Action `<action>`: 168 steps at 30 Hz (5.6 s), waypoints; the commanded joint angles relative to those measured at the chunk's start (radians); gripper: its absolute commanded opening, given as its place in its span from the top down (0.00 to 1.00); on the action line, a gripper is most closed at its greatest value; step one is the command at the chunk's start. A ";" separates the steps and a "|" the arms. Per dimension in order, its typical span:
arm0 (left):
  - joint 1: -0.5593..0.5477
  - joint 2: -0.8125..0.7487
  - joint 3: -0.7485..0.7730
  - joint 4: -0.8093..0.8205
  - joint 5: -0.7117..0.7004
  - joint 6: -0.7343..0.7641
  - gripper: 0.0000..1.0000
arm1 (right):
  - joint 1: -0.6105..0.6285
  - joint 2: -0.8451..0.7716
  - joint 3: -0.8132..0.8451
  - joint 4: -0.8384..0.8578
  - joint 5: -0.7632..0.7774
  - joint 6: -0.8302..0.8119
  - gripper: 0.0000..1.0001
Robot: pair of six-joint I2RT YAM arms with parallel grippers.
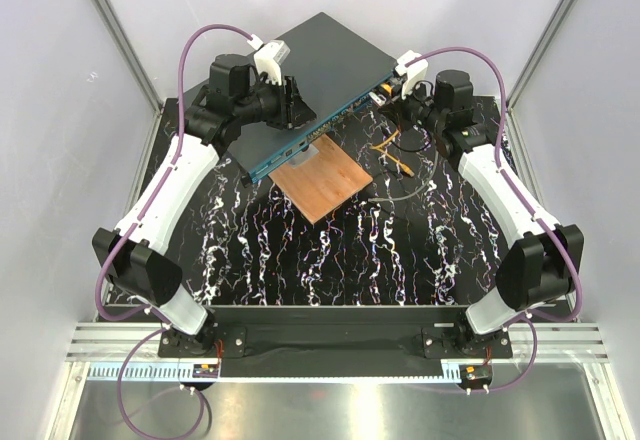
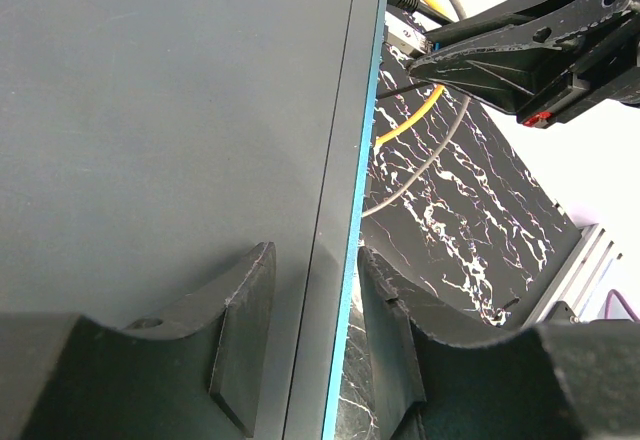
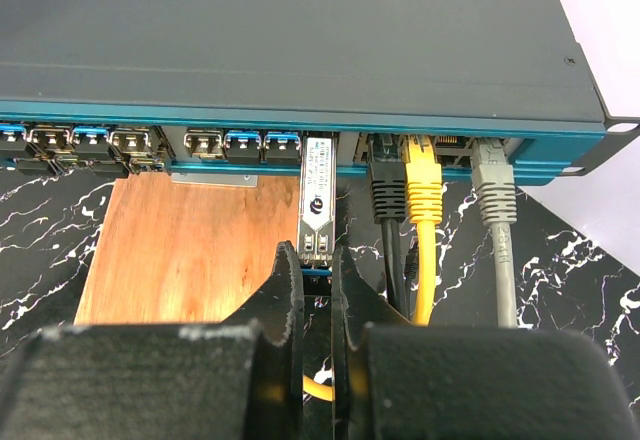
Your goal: Insert the plug into the switch port
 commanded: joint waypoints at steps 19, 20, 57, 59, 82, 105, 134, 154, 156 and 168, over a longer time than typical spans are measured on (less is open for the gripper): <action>-0.001 0.000 0.011 0.070 0.031 0.008 0.56 | 0.029 -0.026 0.046 0.014 0.001 -0.010 1.00; -0.001 0.000 0.014 0.070 0.031 0.007 0.56 | 0.029 -0.024 0.049 0.011 0.002 -0.010 1.00; -0.003 0.008 0.015 0.070 0.030 0.004 0.56 | 0.054 0.023 0.126 -0.003 0.050 -0.007 1.00; -0.001 0.008 0.014 0.070 0.030 0.005 0.56 | 0.054 0.014 0.123 0.002 0.042 0.001 1.00; -0.003 0.001 0.009 0.074 0.033 0.008 0.56 | 0.043 -0.039 0.089 0.028 0.022 0.018 1.00; -0.001 0.001 -0.005 0.082 0.036 0.018 0.56 | 0.045 0.053 0.088 0.137 -0.042 0.055 1.00; 0.000 -0.005 -0.011 0.094 0.040 0.008 0.55 | 0.045 -0.010 0.123 -0.119 0.028 -0.030 0.44; 0.000 -0.005 -0.023 0.109 0.045 0.008 0.55 | 0.002 0.120 0.402 -0.475 0.036 0.019 0.67; -0.001 -0.003 -0.022 0.114 0.045 0.010 0.55 | 0.003 0.140 0.437 -0.504 0.036 0.012 0.71; -0.001 -0.003 -0.031 0.120 0.048 0.011 0.55 | 0.005 0.191 0.493 -0.506 0.067 0.010 0.70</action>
